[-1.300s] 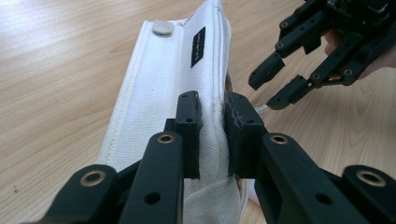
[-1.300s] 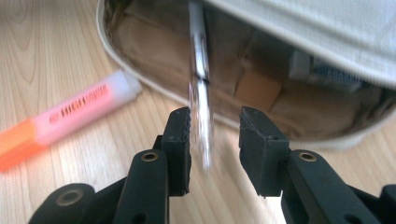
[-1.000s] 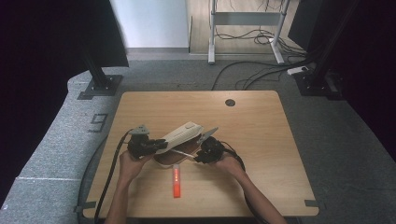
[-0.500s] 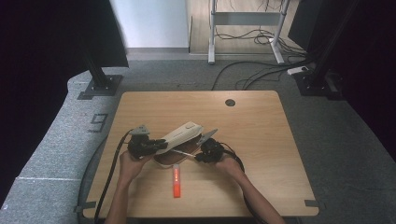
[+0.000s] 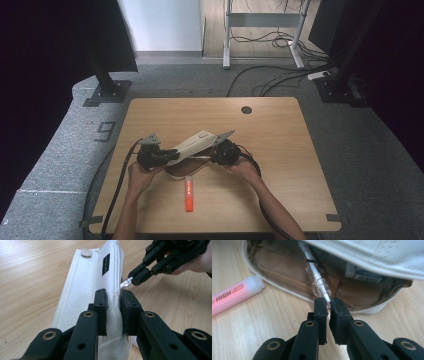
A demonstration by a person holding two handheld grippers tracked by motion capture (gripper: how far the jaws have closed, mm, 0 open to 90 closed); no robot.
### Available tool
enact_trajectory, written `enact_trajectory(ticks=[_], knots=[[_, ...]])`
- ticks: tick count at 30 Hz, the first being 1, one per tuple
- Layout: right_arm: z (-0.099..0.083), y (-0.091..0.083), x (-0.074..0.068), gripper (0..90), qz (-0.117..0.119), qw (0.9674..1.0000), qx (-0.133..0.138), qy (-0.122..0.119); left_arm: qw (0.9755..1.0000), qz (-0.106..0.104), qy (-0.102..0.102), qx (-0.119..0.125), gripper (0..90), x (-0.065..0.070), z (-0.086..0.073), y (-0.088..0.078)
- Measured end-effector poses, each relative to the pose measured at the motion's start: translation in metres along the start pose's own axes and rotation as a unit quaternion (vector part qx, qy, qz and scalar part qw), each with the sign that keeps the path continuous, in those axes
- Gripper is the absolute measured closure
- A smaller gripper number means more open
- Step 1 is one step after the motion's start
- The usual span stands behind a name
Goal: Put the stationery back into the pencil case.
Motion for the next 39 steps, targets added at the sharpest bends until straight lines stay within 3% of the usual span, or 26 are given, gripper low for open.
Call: enact_trajectory(ticks=[14, 21, 32, 39], knots=[[0.011, 0.017, 0.017, 79.4, -0.017, 0.9997, -0.005, 0.017, 1.0, -0.001, -0.001, 0.002, 76.3, 0.0, 0.0, 0.0], [0.01, 0.014, 0.019, 71.2, -0.024, 0.9994, -0.004, 0.026, 1.0, -0.001, -0.002, 0.003, 76.3, -0.001, 0.0, -0.002], [0.004, -0.002, -0.011, 40.0, -0.015, 0.9994, 0.01, 0.031, 1.0, 0.002, 0.0, 0.005, 76.3, -0.002, 0.0, -0.004], [0.001, 0.0, -0.041, 30.3, 0.003, 0.9997, 0.012, 0.021, 1.0, 0.003, 0.0, 0.003, 76.3, -0.002, 0.0, -0.005]])
Point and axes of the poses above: each handheld gripper's, and its own axes: y roughly forward along the jaws, z roughly out of its top, x roughly to its right, the point moved 1 cm from there along y, roughly forward along the jaws, and after that the axes turned 11 degrees about -z, right-handed, at the moved point
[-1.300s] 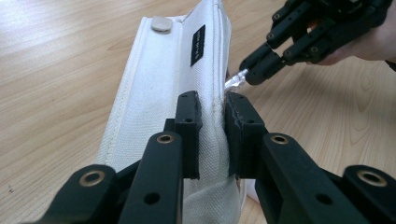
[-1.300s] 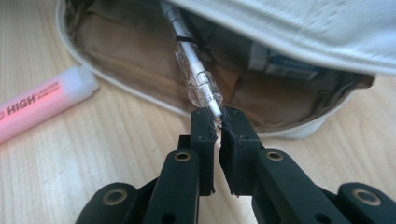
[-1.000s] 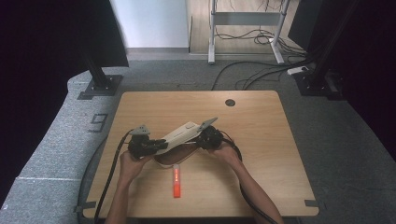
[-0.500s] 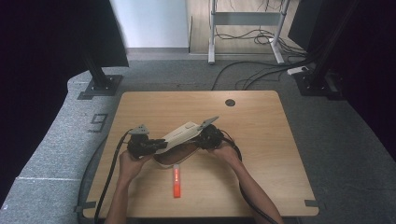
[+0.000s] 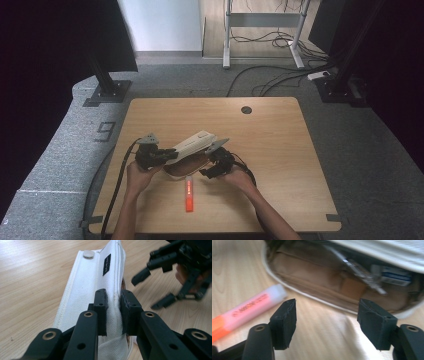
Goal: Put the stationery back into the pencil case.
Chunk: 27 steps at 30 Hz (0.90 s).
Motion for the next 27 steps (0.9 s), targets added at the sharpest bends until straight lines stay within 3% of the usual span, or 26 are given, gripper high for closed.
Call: enact_trajectory(ticks=[15, 27], knots=[[-0.001, 0.005, -0.058, 25.7, 0.029, 0.9995, 0.007, -0.014, 1.0, -0.001, 0.002, -0.003, 76.3, 0.002, 0.0, 0.001], [0.001, 0.016, -0.082, 24.2, 0.021, 0.999, -0.006, -0.038, 1.0, -0.002, 0.004, -0.005, 76.2, 0.003, 0.001, 0.002]])
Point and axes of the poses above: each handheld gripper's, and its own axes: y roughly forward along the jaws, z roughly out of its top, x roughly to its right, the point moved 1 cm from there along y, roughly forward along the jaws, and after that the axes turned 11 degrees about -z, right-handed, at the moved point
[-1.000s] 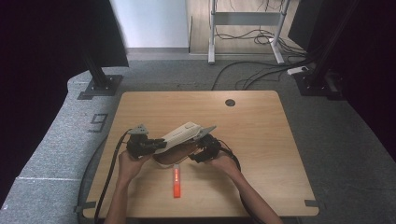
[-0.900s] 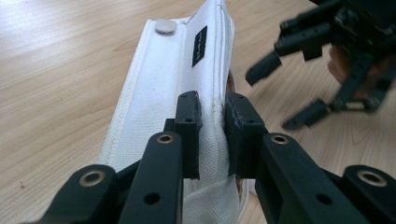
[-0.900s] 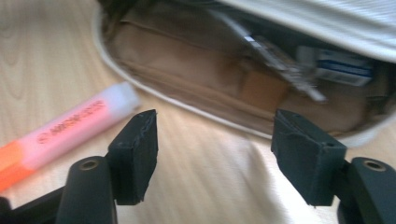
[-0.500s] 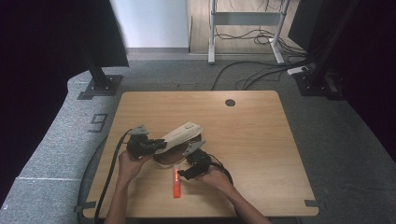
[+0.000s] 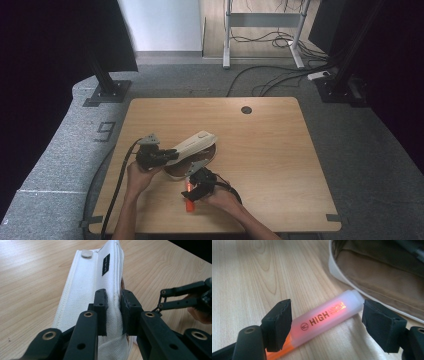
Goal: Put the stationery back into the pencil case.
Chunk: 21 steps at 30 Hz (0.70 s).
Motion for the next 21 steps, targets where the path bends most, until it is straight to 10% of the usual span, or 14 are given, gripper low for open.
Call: enact_trajectory(ticks=[21], knots=[[-0.023, -0.022, 0.012, 62.8, -0.016, 0.9988, -0.026, -0.039, 1.0, -0.002, 0.0, -0.002, 76.0, 0.0, 0.0, 0.001]])
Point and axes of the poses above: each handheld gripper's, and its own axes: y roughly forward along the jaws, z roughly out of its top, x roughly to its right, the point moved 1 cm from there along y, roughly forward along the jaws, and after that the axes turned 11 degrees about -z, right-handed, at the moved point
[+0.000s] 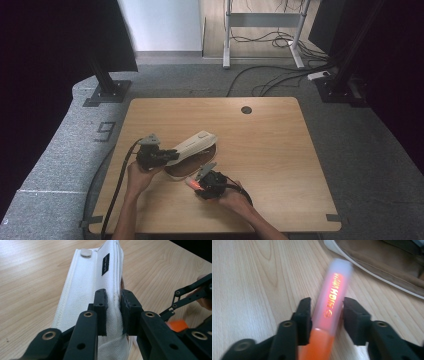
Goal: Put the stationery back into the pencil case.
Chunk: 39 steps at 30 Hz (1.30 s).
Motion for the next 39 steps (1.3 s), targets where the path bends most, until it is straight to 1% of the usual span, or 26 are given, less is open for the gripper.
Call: enact_trajectory(ticks=[2, 4, 7, 10, 14, 19, 26, 31, 34, 39], knots=[[-0.003, -0.001, 0.002, 64.8, 0.011, 0.9999, 0.002, 0.001, 1.0, 0.0, 0.0, 0.001, 76.0, 0.0, 0.0, 0.0], [-0.004, -0.002, 0.002, 65.1, 0.012, 0.9999, 0.005, 0.001, 1.0, 0.001, 0.0, 0.002, 76.2, 0.0, 0.0, 0.0], [-0.004, -0.004, 0.003, 65.3, 0.008, 0.9999, 0.011, -0.003, 1.0, 0.002, 0.0, 0.003, 76.5, 0.0, 0.0, 0.0], [-0.002, -0.01, 0.005, 65.3, 0.012, 0.9998, 0.018, 0.002, 1.0, 0.003, 0.0, 0.002, 76.7, 0.0, 0.0, 0.0], [0.002, -0.02, 0.015, 65.3, 0.009, 0.9997, 0.024, 0.006, 1.0, 0.005, 0.001, 0.004, 77.0, 0.0, 0.0, -0.001], [0.01, -0.023, 0.029, 65.3, 0.0, 0.9997, 0.022, 0.01, 1.0, 0.006, 0.002, 0.004, 77.1, 0.0, 0.001, -0.001], [0.022, -0.013, 0.047, 65.3, -0.004, 0.9999, 0.014, 0.008, 1.0, 0.007, 0.003, 0.005, 77.1, 0.001, 0.001, -0.001], [0.032, -0.002, 0.057, 65.3, -0.006, 1.0, 0.004, 0.004, 1.0, 0.006, 0.003, 0.004, 77.1, 0.001, 0.001, -0.001], [0.037, 0.005, 0.06, 65.2, -0.004, 1.0, 0.004, 0.001, 1.0, 0.006, 0.002, 0.005, 77.1, 0.001, 0.001, -0.001], [0.047, 0.018, 0.06, 65.2, -0.001, 1.0, 0.001, -0.006, 1.0, 0.005, 0.003, 0.005, 77.1, 0.001, 0.001, -0.001]])
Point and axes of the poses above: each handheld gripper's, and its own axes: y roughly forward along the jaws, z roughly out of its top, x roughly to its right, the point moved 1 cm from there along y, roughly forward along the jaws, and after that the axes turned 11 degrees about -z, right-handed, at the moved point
